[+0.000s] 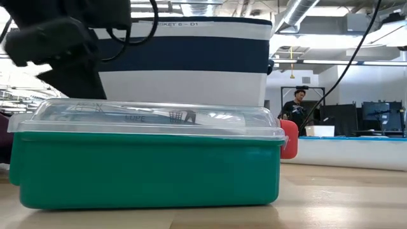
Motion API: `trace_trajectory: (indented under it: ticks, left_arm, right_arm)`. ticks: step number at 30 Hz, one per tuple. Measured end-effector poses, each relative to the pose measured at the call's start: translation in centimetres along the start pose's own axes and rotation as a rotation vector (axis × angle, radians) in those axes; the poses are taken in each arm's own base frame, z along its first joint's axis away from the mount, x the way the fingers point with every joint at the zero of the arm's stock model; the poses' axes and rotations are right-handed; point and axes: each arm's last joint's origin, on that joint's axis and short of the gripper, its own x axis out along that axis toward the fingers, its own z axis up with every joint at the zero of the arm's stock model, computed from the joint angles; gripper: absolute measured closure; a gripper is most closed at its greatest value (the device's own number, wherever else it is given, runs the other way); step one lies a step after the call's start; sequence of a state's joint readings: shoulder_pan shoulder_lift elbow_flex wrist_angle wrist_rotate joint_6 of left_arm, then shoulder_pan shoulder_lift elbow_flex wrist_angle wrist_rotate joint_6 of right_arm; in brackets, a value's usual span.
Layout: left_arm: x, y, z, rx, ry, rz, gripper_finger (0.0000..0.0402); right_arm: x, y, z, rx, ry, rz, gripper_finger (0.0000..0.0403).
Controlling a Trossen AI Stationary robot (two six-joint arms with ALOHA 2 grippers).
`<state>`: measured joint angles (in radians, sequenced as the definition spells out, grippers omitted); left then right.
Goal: Pick & place medical supplies in basket/bin
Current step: Put the light green bandage into the blue bin
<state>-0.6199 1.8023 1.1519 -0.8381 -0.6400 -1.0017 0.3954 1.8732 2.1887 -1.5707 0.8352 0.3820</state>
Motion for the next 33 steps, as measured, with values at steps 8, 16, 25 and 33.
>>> trace_trajectory:
  ticks: [8, 16, 25, 33]
  left_arm:
    - [-1.8, -1.5, -1.9, 0.169, -0.055, -0.052, 0.0210]
    - [-2.1, -2.6, -3.0, 0.362, -0.203, -0.072, 0.0210]
    - [-0.7, -2.5, -3.3, 0.413, -0.183, 0.018, 0.0210]
    - [2.0, -3.5, -4.3, 0.538, -0.139, 0.196, 0.0210]
  right_arm:
    - [0.0, 0.0, 0.0, -0.001, 0.000, 0.000, 0.0285]
    - [0.0, 0.0, 0.0, 0.000, 0.001, 0.001, 0.0285]
    - [0.0, 0.0, 0.0, 0.000, 0.002, 0.003, 0.0285]
    - [0.0, 0.0, 0.0, -0.001, 0.002, 0.005, 0.0285]
